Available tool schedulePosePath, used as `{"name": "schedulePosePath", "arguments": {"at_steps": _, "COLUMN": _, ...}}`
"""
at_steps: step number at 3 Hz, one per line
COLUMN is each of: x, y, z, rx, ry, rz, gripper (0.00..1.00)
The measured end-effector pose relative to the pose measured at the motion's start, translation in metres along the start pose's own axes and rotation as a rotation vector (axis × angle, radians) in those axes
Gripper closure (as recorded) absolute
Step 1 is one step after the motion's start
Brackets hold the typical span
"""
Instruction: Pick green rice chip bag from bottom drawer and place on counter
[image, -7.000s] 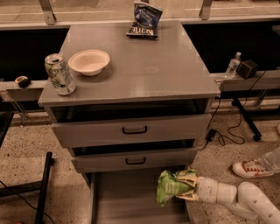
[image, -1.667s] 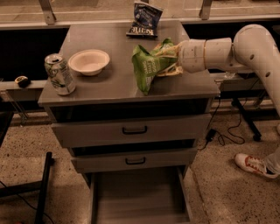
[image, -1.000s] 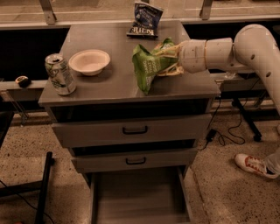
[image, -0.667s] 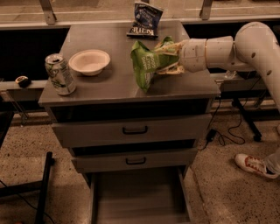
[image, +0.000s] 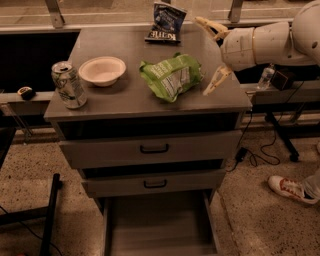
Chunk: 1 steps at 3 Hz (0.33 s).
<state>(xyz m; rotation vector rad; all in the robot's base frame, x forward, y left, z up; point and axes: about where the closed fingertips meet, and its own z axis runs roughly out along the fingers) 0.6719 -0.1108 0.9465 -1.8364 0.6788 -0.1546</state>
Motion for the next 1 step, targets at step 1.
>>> {"name": "schedulePosePath", "arguments": {"at_steps": 1, "x": 0.0000, "y": -0.0001, "z": -0.0001, "rx": 0.000, "ry": 0.000, "rz": 0.000, "gripper": 0.00}}
